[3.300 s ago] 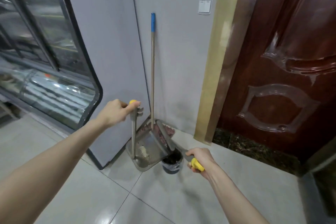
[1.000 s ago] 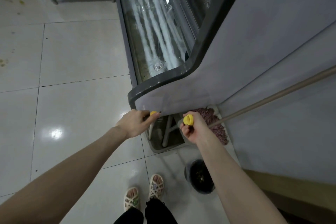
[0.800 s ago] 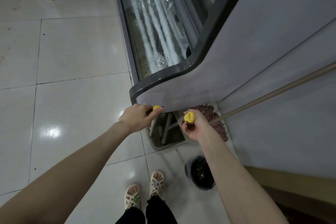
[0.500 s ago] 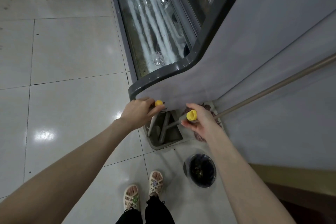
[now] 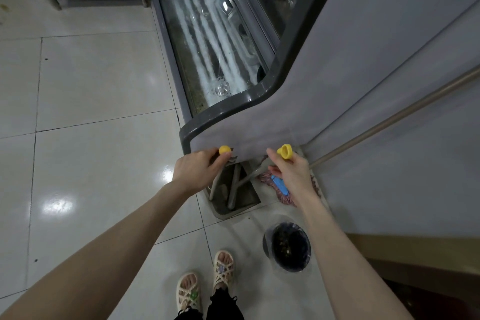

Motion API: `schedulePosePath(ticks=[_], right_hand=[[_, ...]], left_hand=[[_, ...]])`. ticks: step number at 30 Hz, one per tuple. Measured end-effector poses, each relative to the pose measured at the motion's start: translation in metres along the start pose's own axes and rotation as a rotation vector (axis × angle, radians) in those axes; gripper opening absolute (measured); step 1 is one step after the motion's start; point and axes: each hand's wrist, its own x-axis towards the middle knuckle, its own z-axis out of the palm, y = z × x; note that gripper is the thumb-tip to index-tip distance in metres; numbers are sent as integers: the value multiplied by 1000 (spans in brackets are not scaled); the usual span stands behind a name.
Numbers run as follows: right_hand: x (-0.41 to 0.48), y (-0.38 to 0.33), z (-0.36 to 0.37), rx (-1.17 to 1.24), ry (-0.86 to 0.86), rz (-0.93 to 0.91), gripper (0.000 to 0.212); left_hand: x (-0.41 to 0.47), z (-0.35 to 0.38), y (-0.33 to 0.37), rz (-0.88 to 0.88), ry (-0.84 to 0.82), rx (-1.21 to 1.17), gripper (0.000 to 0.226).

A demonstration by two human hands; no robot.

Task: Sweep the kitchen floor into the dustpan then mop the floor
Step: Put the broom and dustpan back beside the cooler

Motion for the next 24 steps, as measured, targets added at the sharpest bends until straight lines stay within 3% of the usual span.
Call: schedulePosePath(ticks=[8, 13, 19, 24], right_hand=[[1, -31, -22, -7, 54, -178, 30], [-3, -38, -24, -44, 39, -258, 48], [3, -49, -15, -99, 62, -215, 42], [0, -73, -12, -126, 81, -269, 64]], left_hand=[[14, 11, 12, -14, -76, -165, 50], [31, 17, 26, 21, -87, -141, 57], [40, 22, 25, 23, -83, -90, 62], [42, 25, 21, 27, -89, -102, 60]])
